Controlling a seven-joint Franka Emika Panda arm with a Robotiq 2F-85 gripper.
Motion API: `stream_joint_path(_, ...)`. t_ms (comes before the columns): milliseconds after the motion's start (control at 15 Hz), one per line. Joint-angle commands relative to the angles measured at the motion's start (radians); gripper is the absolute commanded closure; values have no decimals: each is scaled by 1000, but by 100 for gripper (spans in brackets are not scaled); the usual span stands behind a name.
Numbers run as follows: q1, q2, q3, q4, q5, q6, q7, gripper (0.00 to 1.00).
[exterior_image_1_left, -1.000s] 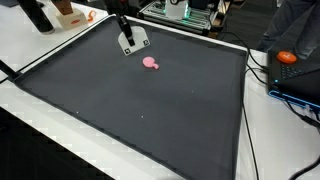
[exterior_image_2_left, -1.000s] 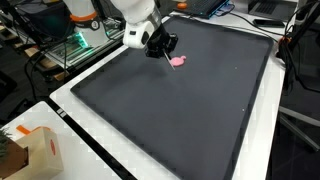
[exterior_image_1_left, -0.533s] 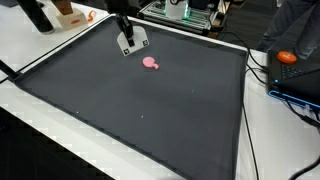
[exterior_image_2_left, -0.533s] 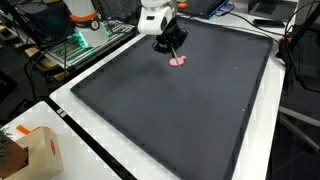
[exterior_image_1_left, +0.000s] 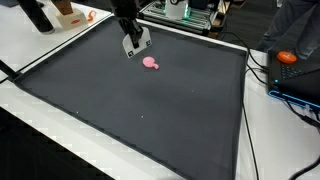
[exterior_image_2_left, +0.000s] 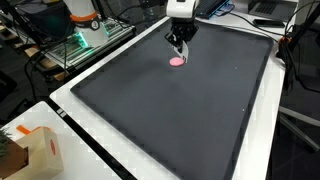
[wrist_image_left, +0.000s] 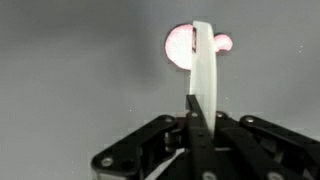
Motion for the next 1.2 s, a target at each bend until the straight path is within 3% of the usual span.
stream_joint_path(0, 44, 53, 5, 88, -119, -93, 57, 99)
stream_joint_path(533, 147, 152, 35, 240, -291, -240, 63, 99)
stream_joint_path(1133, 251, 249, 65, 368, -410, -366, 50, 99)
